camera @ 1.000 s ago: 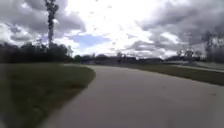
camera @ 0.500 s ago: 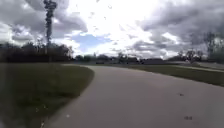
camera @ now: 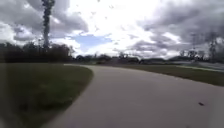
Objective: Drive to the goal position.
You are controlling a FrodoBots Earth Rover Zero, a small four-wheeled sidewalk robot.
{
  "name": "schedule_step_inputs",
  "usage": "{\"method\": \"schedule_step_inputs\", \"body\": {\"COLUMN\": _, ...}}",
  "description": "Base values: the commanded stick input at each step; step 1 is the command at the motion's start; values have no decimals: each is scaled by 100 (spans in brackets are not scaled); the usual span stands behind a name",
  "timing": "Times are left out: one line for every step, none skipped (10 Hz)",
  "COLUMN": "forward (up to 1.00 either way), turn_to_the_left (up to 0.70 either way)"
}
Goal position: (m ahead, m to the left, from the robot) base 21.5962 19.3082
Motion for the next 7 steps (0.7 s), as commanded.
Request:
{"method": "schedule_step_inputs", "body": {"forward": 100, "turn_to_the_left": 0}}
{"method": "schedule_step_inputs", "body": {"forward": 100, "turn_to_the_left": 0}}
{"method": "schedule_step_inputs", "body": {"forward": 100, "turn_to_the_left": 0}}
{"method": "schedule_step_inputs", "body": {"forward": 100, "turn_to_the_left": 0}}
{"method": "schedule_step_inputs", "body": {"forward": 100, "turn_to_the_left": 0}}
{"method": "schedule_step_inputs", "body": {"forward": 100, "turn_to_the_left": 0}}
{"method": "schedule_step_inputs", "body": {"forward": 100, "turn_to_the_left": 0}}
